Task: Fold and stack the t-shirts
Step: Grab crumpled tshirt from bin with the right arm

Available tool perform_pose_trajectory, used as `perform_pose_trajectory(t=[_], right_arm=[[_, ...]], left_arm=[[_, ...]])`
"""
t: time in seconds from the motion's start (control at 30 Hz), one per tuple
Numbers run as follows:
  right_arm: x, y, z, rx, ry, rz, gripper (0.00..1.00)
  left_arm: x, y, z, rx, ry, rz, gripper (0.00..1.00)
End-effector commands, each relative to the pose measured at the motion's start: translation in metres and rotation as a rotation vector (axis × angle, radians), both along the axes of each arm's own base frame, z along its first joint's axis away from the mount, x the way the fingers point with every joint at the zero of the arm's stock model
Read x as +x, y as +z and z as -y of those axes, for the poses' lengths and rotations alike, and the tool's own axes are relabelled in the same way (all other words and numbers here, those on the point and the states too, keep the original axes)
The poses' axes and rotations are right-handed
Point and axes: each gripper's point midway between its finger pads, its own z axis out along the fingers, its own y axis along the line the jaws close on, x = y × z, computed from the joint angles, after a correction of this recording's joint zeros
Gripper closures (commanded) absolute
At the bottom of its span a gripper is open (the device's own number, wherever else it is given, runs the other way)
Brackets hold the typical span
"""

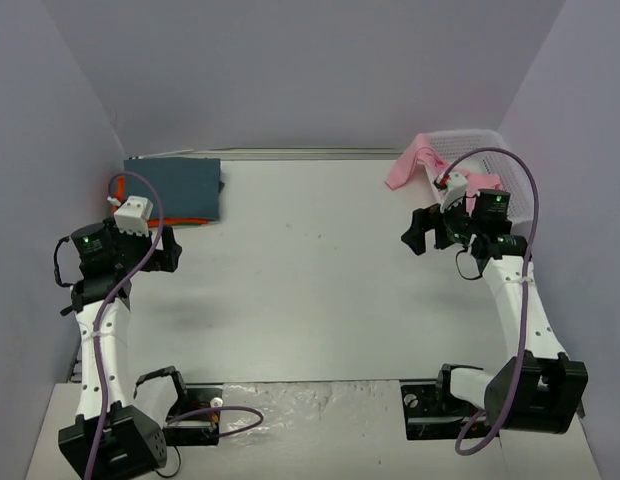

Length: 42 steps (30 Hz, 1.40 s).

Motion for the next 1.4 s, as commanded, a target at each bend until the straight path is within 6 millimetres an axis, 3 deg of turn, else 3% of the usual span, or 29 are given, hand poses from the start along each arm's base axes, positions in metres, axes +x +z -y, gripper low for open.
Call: perform_pose_trajectory(t=[0.0, 0.1, 0.17, 0.27, 0.37, 0.43, 0.5, 0.53, 0.57, 0.6, 0.63, 0.67, 0.8, 0.97, 1.0, 1.1, 1.37], right_arm=[[-0.029, 0.023, -0.036, 0.09, 0.243, 0.029, 0.0], [-0.032, 0.012, -0.051, 0.126, 0.284, -0.027, 0.0], [-0.022, -0.002, -0.048, 0.13, 0.238, -0.096, 0.0], [-0.011, 0.008, -0.042, 0.102, 0.213, -0.052, 0.0], [0.007, 0.049, -0.03, 0.0, 0.129, 0.117, 0.0], [0.029, 0.073, 0.003, -0.142, -0.042, 0.209, 0.0], [0.047, 0.111, 0.027, -0.228, -0.154, 0.307, 0.0], [0.058, 0.113, 0.045, -0.298, -0.229, 0.31, 0.0], [0.066, 0.131, 0.051, -0.315, -0.256, 0.349, 0.0], [0.073, 0.138, 0.055, -0.327, -0.28, 0.369, 0.0], [0.086, 0.132, 0.064, -0.355, -0.317, 0.35, 0.0], [0.094, 0.143, 0.066, -0.353, -0.336, 0.368, 0.0], [0.137, 0.115, 0.085, -0.376, -0.431, 0.307, 0.0], [0.172, 0.082, 0.116, -0.469, -0.599, 0.275, 0.0], [0.181, 0.067, 0.119, -0.5, -0.596, 0.246, 0.0], [0.193, 0.038, 0.133, -0.55, -0.626, 0.191, 0.0], [0.213, 0.004, 0.164, -0.593, -0.684, 0.137, 0.0]], left_arm=[[0.002, 0.014, 0.001, -0.008, -0.006, 0.037, 0.06], [0.001, 0.016, 0.003, -0.013, -0.015, 0.046, 0.06], [0.002, 0.019, 0.003, -0.015, -0.015, 0.049, 0.06], [0.001, 0.025, 0.004, -0.005, -0.026, 0.051, 0.06], [0.0, 0.032, 0.006, -0.004, -0.04, 0.046, 0.06], [0.0, 0.036, 0.004, -0.001, -0.028, 0.047, 0.06], [0.001, 0.037, 0.002, -0.003, -0.017, 0.051, 0.06], [0.003, 0.037, 0.0, -0.003, -0.001, 0.055, 0.06], [0.003, 0.036, -0.001, -0.029, 0.024, 0.047, 0.06], [0.004, 0.035, -0.003, -0.039, 0.044, 0.041, 0.06], [0.005, 0.034, -0.008, -0.031, 0.078, 0.042, 0.06], [0.006, 0.032, -0.011, -0.033, 0.095, 0.036, 0.06], [0.004, 0.03, -0.014, -0.007, 0.104, 0.029, 0.06], [0.002, 0.029, -0.009, -0.01, 0.07, 0.04, 0.06], [0.003, 0.029, -0.007, -0.013, 0.059, 0.045, 0.06], [0.002, 0.027, -0.004, -0.017, 0.039, 0.05, 0.06], [0.006, 0.015, -0.002, -0.033, 0.018, 0.019, 0.06]])
